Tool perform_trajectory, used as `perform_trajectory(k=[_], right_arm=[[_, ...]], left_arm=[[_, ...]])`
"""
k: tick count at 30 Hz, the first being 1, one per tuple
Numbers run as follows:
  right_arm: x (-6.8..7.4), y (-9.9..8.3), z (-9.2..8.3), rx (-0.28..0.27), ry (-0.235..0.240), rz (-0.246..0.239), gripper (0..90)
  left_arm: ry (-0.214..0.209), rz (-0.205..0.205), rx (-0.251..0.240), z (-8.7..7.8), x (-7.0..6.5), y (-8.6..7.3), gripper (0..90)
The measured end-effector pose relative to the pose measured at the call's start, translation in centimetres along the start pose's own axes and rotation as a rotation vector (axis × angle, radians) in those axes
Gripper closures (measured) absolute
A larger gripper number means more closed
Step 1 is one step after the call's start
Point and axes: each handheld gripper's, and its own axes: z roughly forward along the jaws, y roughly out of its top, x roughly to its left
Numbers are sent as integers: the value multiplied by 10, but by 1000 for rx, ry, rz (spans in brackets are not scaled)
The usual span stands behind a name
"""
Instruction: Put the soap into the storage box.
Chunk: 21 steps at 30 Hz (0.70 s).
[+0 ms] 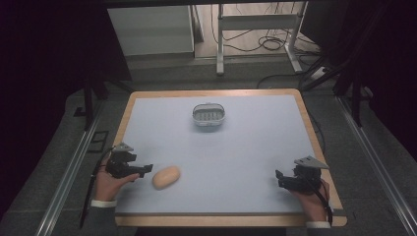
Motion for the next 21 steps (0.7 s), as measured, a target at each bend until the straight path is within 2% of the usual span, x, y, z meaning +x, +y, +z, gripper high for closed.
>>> perform_trajectory(k=[21], right_arm=[[-5, 0, -7, -24, -8, 14, 73]], left_arm=[[9, 24, 1, -3, -2, 5, 154]])
